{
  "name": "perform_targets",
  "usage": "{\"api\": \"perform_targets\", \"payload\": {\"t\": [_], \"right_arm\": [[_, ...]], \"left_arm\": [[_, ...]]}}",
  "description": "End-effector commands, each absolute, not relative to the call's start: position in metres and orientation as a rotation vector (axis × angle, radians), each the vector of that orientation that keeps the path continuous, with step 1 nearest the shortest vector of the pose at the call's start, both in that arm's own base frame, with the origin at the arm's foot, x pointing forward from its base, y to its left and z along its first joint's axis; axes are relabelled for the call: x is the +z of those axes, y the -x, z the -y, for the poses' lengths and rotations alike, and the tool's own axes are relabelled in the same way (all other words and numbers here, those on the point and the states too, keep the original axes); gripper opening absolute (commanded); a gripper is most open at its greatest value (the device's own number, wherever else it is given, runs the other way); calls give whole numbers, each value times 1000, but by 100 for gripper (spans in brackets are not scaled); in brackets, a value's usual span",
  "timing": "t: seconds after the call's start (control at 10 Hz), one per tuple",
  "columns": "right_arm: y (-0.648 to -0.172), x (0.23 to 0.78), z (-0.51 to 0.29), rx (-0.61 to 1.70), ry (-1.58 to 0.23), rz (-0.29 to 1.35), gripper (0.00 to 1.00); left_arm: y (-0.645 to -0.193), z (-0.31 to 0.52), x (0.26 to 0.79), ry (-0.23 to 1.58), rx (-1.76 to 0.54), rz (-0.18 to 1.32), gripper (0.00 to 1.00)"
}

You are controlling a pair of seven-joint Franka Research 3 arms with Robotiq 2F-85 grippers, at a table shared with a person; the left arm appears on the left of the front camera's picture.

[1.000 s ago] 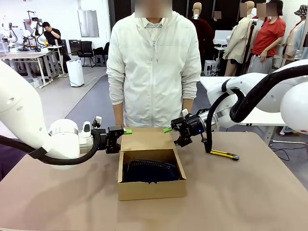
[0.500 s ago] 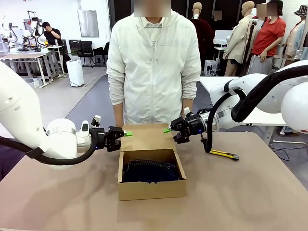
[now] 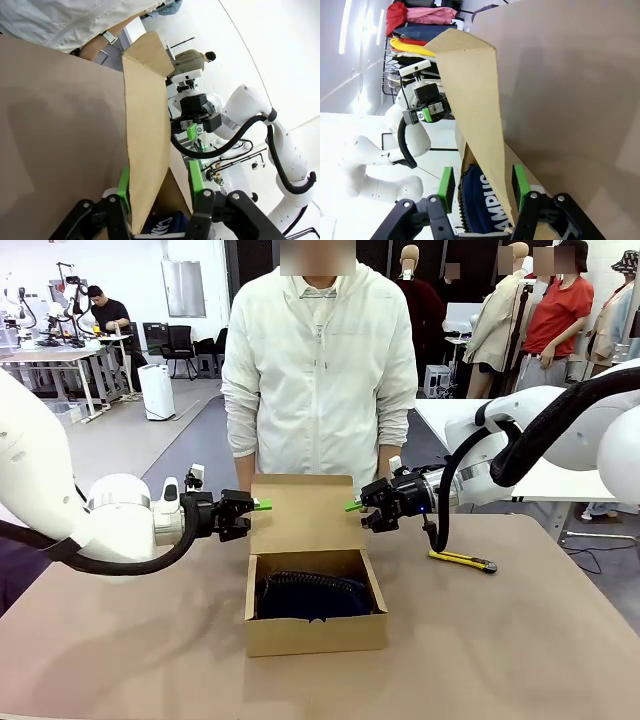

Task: Pack the items into the box.
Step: Close the Mailer Box.

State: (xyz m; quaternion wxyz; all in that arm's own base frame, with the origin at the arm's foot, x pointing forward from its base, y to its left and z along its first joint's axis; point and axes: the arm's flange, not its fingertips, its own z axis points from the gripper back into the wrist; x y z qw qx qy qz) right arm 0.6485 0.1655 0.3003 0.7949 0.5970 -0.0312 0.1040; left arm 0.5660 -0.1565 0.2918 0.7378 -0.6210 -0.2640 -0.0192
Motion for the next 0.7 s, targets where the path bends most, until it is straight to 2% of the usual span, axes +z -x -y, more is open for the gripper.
{"api": "perform_targets", "payload": {"t": [0.0,0.1,0.2,0.3,0.4,0.6], "right_arm": [[-628,310,-160,249,-1300,174,63],[-610,325,-161,281,-1262,237,63],[-610,325,-161,283,-1260,238,63],[-616,323,-164,263,-1244,230,63],[-634,318,-161,268,-1269,153,63],[-634,318,-161,268,-1269,153,63]], "left_arm": [[-557,154,297,1369,-91,621,56],[-538,156,329,1312,-102,646,56],[-538,156,330,1310,-96,644,56],[-562,157,300,1354,-59,597,56],[-562,157,300,1354,-59,597,56],[-562,157,300,1354,-59,597,56]]}}
